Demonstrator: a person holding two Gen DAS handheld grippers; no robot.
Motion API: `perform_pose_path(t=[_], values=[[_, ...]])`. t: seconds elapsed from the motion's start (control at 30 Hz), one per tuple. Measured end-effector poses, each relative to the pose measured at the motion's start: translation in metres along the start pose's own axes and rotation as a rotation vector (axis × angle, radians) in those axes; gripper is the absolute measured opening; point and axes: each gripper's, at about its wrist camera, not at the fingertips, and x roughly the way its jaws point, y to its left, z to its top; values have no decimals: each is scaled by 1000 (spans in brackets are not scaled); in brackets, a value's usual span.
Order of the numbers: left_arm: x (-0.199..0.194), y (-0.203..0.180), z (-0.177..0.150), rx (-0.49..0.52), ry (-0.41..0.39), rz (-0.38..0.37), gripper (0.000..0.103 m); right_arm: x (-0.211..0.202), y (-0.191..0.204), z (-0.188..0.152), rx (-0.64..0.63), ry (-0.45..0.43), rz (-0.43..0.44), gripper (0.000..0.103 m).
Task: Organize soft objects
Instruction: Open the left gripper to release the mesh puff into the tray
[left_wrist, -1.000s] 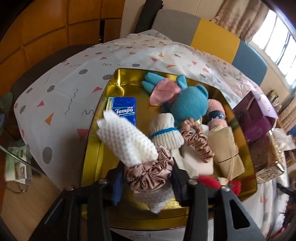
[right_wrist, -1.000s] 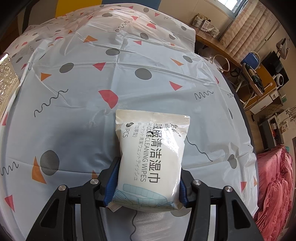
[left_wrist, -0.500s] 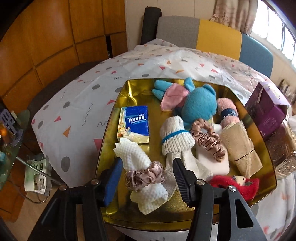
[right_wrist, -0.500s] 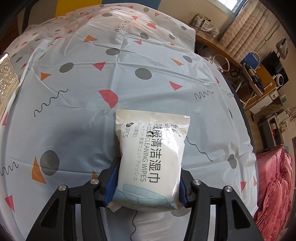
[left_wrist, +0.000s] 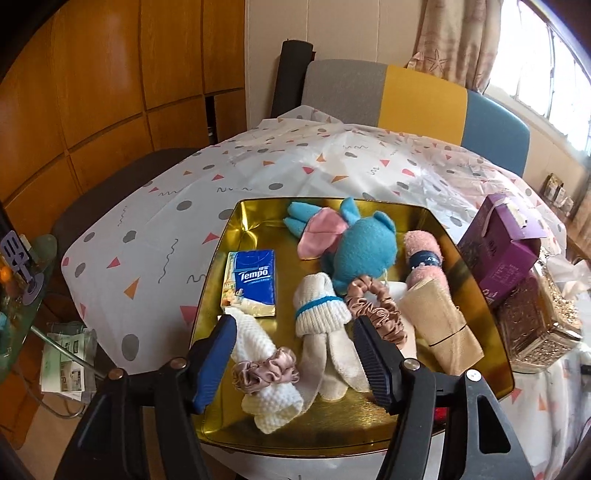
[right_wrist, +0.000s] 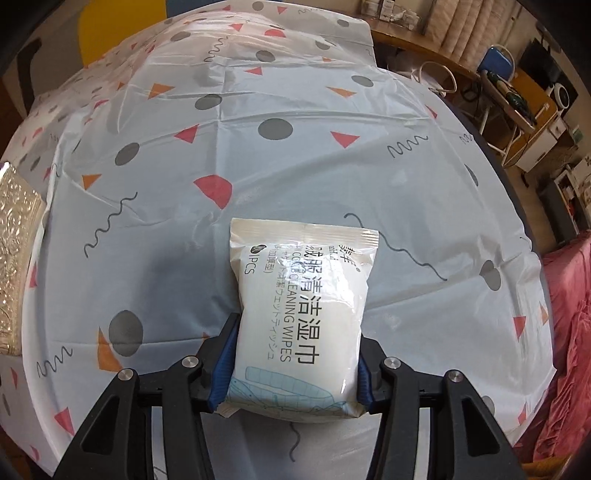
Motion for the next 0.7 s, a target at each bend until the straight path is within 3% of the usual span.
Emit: perform_pose_path(t=[0.07, 0.27, 0.47, 0.7], values=[[-2, 1, 1, -9, -6, -8, 73, -1, 5, 3, -9, -5, -8, 52], [-7, 4, 0, -15, -17, -15, 76, -9, 0, 34, 93, -17, -18, 51], [-8, 11, -2, -23, -22, -6, 78, -58, 37, 74, 46, -175, 31, 51], [-10, 16, -3, -31, -29, 2, 79, -99, 81, 86, -21, -283, 92, 51]])
